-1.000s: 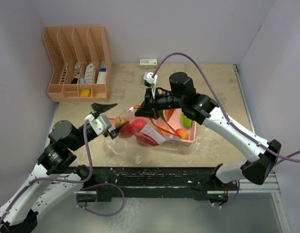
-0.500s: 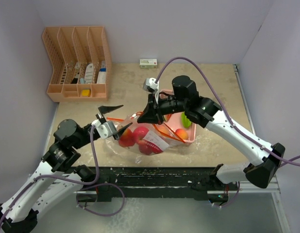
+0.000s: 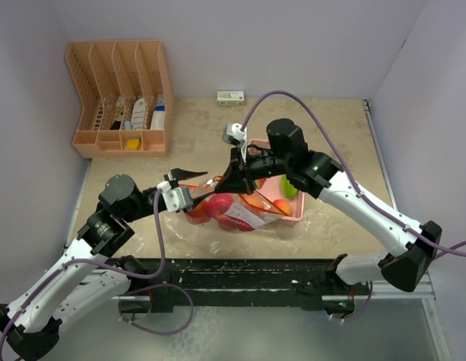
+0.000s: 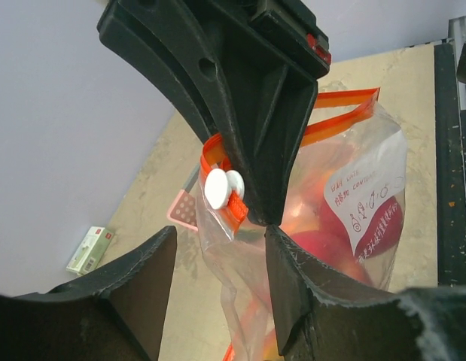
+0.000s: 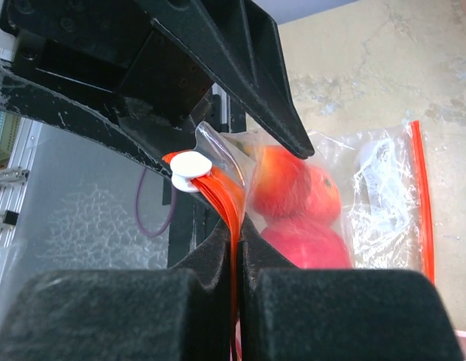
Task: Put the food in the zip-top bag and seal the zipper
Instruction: Zip the zipper food storage bag at the center of the board.
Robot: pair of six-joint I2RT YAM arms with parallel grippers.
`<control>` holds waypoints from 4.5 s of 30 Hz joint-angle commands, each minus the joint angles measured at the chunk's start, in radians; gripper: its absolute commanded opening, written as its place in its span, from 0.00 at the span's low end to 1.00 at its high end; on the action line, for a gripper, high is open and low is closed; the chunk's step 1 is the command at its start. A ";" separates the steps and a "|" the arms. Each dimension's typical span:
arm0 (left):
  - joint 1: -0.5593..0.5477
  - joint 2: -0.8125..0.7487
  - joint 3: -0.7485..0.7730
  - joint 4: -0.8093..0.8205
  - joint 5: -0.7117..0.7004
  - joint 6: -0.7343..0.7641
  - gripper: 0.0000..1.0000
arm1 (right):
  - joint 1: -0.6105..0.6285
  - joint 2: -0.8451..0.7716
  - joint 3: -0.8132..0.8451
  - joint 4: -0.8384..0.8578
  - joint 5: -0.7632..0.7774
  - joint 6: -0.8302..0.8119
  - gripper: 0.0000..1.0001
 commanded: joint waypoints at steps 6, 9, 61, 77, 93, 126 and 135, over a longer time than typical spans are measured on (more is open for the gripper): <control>0.002 -0.022 0.040 0.057 0.042 -0.013 0.47 | 0.000 -0.020 -0.023 0.044 -0.054 -0.034 0.00; 0.001 -0.012 0.041 0.056 0.050 -0.015 0.41 | 0.000 -0.015 -0.024 0.042 -0.059 -0.036 0.00; 0.002 0.037 0.109 -0.058 0.022 -0.082 0.00 | 0.000 -0.075 -0.093 0.403 -0.026 -0.226 0.52; 0.001 0.031 0.103 -0.062 0.006 -0.078 0.00 | 0.000 -0.047 -0.092 0.397 -0.026 -0.210 0.18; 0.001 -0.011 0.102 -0.040 -0.053 -0.082 0.00 | 0.000 -0.078 -0.140 0.301 -0.006 -0.215 0.00; 0.002 -0.170 0.101 0.238 -0.607 -0.196 0.00 | -0.002 -0.250 -0.303 0.202 0.367 -0.201 0.00; 0.001 -0.174 0.099 0.256 -0.744 -0.160 0.00 | -0.002 -0.281 -0.333 0.197 0.447 -0.202 0.00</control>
